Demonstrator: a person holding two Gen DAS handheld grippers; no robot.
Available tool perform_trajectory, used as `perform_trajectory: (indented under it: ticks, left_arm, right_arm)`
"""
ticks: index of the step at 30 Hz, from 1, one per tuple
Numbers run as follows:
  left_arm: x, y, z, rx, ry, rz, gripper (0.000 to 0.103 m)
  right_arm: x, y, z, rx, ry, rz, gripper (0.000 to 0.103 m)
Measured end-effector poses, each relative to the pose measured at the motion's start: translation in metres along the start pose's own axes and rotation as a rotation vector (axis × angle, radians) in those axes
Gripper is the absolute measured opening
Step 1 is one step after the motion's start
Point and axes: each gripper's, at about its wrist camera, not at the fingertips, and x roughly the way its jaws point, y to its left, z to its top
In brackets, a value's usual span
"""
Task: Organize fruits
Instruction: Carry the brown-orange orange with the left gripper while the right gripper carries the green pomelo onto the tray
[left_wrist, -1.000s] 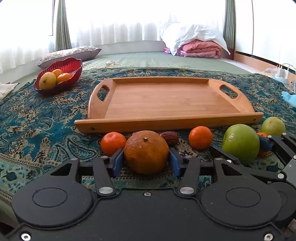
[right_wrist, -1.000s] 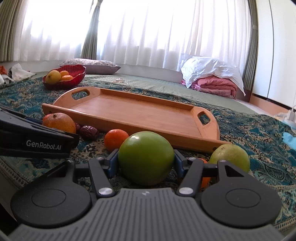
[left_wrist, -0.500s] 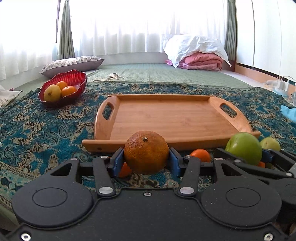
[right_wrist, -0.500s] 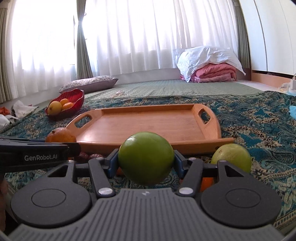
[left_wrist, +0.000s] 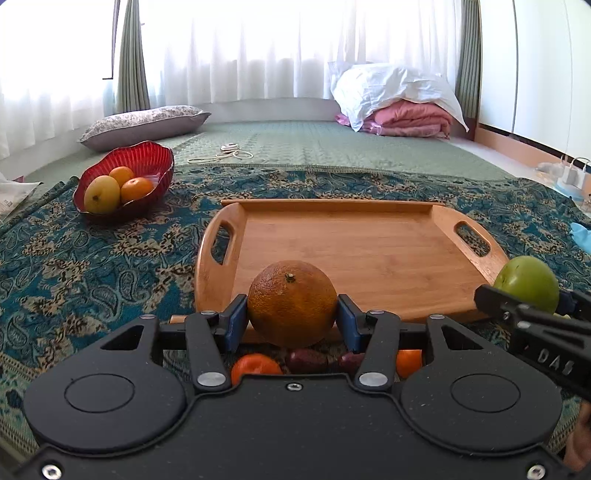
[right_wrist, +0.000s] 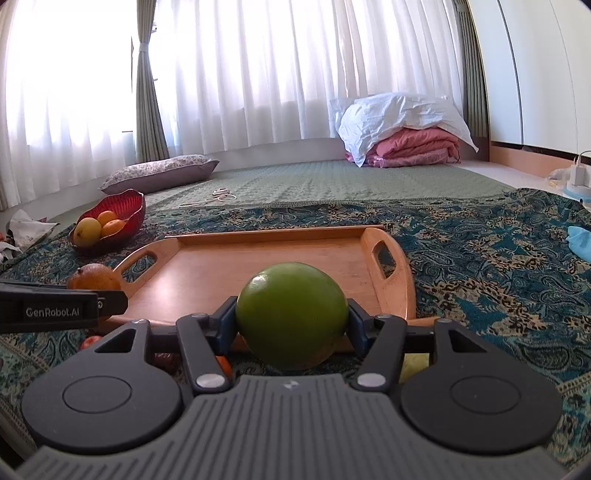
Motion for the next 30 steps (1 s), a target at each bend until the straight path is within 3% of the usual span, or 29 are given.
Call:
perform_trajectory:
  ticks: [11,15,21,30]
  left_arm:
    - [0.043,0.012,0.044,-0.041,0.010,-0.033,0.049]
    - [0.067,0.015,0.054,-0.051,0.050,-0.038,0.049]
    - [0.094,0.013,0.049,-0.028,0.113,-0.031,0.049]
    - [0.110,0.009,0.036,-0.014,0.146,-0.023,0.049]
  right_arm:
    - [0.042,-0.020,0.039,0.029,0.058,-0.014,0.063]
    - [0.064,-0.029,0.049,0.029,0.099,-0.021,0.063]
    - [0.086,-0.036,0.045,0.029,0.158,-0.043,0.063]
    - [0.100,-0.034,0.037,0.010,0.199,-0.070,0.063]
